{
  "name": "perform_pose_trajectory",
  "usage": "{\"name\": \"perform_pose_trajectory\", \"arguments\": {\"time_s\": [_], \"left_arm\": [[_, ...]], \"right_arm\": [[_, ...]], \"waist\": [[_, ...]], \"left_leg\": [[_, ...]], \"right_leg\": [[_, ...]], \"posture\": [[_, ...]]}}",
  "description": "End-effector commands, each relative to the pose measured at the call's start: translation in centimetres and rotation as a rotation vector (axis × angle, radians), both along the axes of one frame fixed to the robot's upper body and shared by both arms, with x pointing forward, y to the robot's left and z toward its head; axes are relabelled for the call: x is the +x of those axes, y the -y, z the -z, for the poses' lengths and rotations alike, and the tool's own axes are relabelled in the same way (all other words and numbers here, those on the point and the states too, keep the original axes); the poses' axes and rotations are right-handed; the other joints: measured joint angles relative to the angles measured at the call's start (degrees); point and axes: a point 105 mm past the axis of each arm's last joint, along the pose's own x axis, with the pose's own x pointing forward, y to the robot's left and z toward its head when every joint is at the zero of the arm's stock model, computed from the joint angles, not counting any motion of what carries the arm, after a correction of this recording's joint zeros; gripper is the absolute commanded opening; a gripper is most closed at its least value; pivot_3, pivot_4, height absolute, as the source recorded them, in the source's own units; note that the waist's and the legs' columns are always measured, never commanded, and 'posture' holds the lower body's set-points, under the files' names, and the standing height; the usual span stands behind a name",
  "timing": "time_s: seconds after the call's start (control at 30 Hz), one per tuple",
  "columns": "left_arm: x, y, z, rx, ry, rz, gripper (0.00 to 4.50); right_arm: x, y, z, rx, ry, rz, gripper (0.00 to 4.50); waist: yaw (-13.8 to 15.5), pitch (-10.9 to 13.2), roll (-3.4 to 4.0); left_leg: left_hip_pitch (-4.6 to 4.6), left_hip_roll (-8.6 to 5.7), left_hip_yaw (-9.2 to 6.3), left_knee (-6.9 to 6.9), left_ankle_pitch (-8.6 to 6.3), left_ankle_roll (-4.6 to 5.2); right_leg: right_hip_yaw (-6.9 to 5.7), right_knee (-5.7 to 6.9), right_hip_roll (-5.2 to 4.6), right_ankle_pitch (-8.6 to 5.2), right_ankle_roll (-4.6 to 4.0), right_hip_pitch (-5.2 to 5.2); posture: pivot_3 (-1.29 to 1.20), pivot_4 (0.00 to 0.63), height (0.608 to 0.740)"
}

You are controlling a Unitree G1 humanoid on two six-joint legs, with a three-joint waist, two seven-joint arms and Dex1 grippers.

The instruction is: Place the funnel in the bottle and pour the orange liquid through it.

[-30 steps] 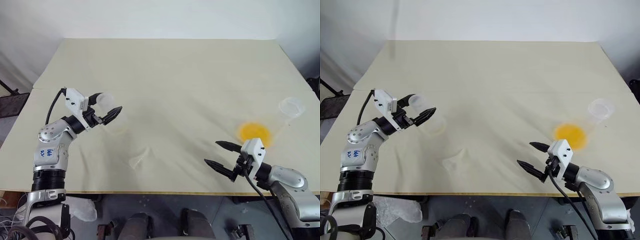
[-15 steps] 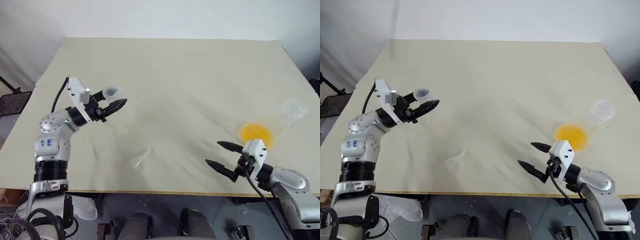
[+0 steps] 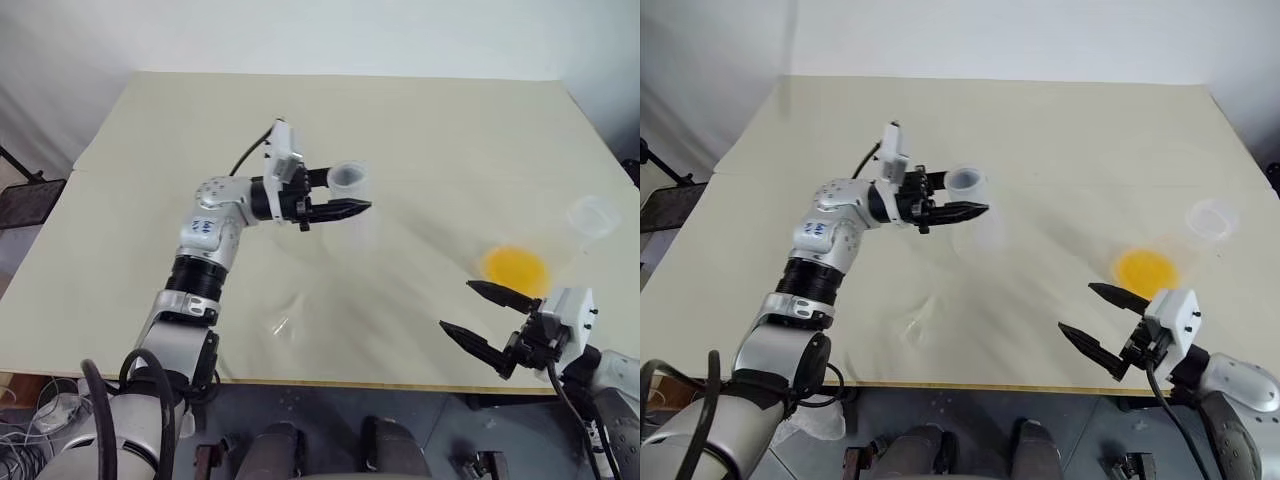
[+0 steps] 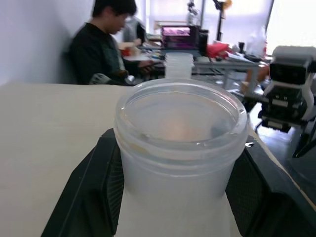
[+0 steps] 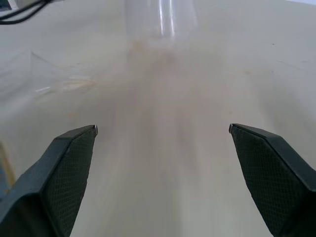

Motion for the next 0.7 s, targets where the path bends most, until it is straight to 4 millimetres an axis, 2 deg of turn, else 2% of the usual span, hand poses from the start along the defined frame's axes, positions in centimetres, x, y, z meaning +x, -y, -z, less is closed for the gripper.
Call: {"name": "perform_pose_trajectory", "arguments": {"time_s": [0.03, 0.13, 0.27, 0.4, 0.53, 0.7], "left_arm": [[-0.6, 2.2, -0.8, 0.02, 0.058, 0.074, 2.38], [-0.9, 3.6, -0.1, 0.05, 0.052, 0.125, 2.38], [-0.5, 4.7, 0.9, 0.092, 0.054, 0.106, 2.38], [0.0, 5.2, 2.3, 0.162, 0.088, 0.067, 2.38], [0.5, 5.3, 2.2, 0.151, 0.087, 0.025, 2.38], [0.5, 5.0, 3.0, 0.154, 0.054, 0.012, 2.38]], "right_arm": [[-1.0, -0.7, -2.1, 0.034, 0.066, -0.005, 4.5], [-1.7, -1.1, -2.7, 0.066, 0.088, -0.002, 4.5], [-1.8, -1.1, -2.7, 0.06, 0.094, 0.032, 4.5], [-2.2, -1.2, -2.5, 0.065, 0.093, 0.056, 4.5], [-2.4, -1.4, -2.0, 0.06, 0.087, 0.074, 4.5], [-2.2, -1.5, -1.8, 0.055, 0.085, 0.081, 4.5]], "waist": [[0.1, 0.0, -0.05], [0.3, 0.0, -0.07], [0.7, 0.0, -0.07], [0.9, 0.0, -0.07], [1.1, 0.0, -0.08], [1.0, 0.0, -0.08]], "left_leg": [[0.0, 0.01, -0.01, 0.02, 0.0, 0.0], [-0.03, -0.01, -0.02, 0.04, 0.01, 0.04], [-0.03, -0.02, 0.01, 0.06, 0.0, 0.07], [-0.03, -0.02, 0.02, 0.06, 0.0, 0.09], [-0.08, -0.04, 0.02, 0.08, 0.0, 0.13], [-0.09, -0.05, 0.0, 0.08, 0.0, 0.16]], "right_leg": [[0.0, 0.0, 0.0, 0.0, 0.0, 0.01], [0.02, -0.04, -0.01, 0.0, 0.0, 0.0], [0.05, -0.04, -0.02, 0.01, 0.01, 0.01], [0.05, -0.06, -0.02, 0.01, 0.01, 0.0], [0.06, -0.08, -0.02, 0.02, 0.03, -0.01], [0.06, -0.08, -0.04, 0.02, 0.04, -0.01]], "posture": [[0.0, 0.15, 0.74], [0.0, 0.15, 0.74], [0.0, 0.15, 0.74], [0.0, 0.15, 0.74], [0.0, 0.15, 0.74], [0.0, 0.15, 0.74]]}}
